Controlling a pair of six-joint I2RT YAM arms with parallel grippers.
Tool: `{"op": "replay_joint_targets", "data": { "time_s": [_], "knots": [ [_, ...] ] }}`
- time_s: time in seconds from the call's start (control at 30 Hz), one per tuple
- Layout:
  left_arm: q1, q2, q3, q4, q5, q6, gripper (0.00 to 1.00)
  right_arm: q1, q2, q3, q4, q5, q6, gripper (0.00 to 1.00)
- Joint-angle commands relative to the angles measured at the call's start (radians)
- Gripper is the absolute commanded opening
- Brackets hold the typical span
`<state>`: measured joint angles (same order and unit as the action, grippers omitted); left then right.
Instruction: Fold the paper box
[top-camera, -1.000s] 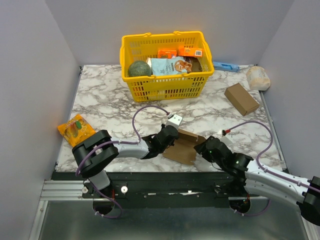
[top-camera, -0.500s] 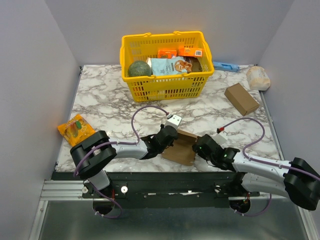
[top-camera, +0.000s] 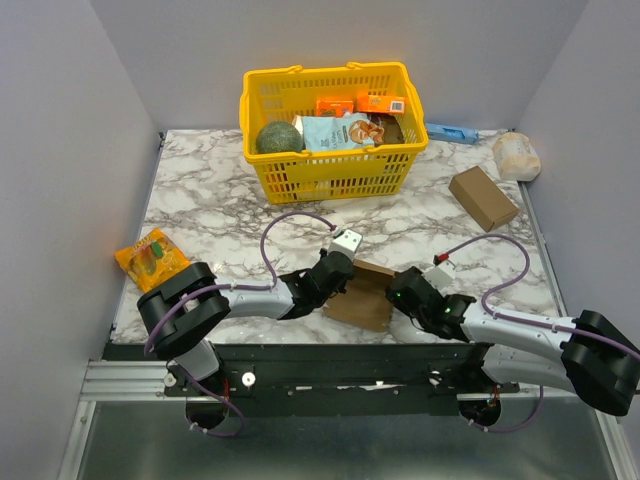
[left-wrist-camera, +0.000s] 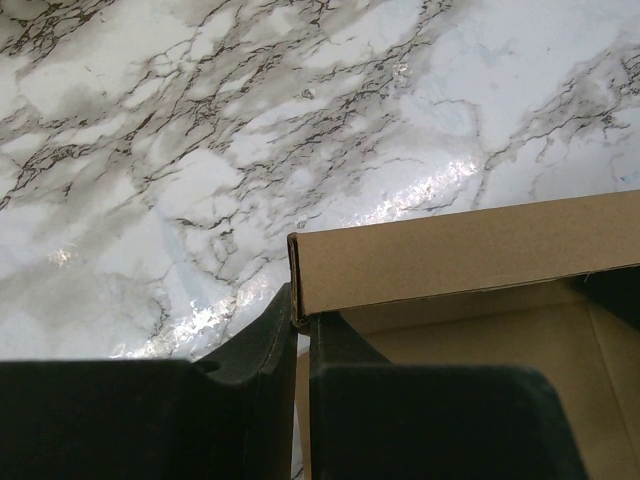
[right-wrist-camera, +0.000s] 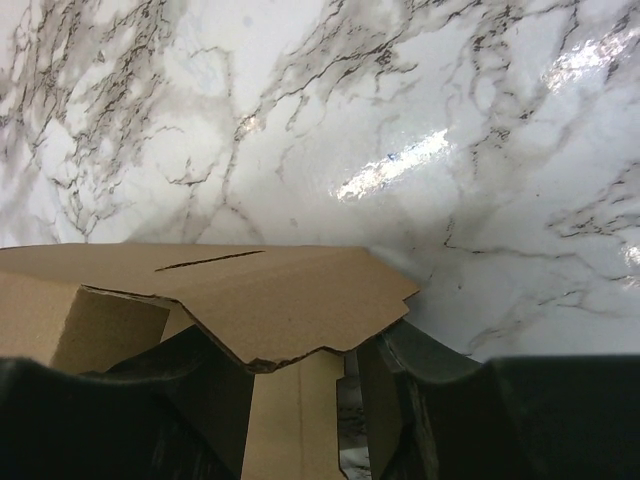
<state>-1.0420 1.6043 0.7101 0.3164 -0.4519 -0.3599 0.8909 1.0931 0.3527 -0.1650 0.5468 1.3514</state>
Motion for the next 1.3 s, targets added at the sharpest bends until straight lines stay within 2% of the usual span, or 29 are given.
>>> {"op": "replay_joint_targets", "data": {
  "time_s": [0.0,0.33,0.6,0.97,1.27],
  "knots": [
    [0.0,-0.024,-0.012,0.013,0.015,-0.005,0.1,0.0,-0.01,0.029,0.042,0.09,-0.07,0.47],
    [0.0,-0.012,0.002,0.001,0.015,-0.001,0.1,0.0,0.027,0.049,0.13,0.076,-0.17,0.32],
    [0.0,-0.004,0.006,0.0,0.021,-0.002,0.1,0.003,0.083,0.058,0.156,0.058,-0.186,0.28],
    [0.0,0.011,0.017,-0.005,0.039,-0.002,0.09,0.005,0.122,0.074,0.278,0.027,-0.247,0.28],
    [0.0,0.009,0.017,-0.007,0.041,-0.002,0.09,0.005,0.229,0.072,0.303,-0.008,-0.213,0.27]
  ]
}}
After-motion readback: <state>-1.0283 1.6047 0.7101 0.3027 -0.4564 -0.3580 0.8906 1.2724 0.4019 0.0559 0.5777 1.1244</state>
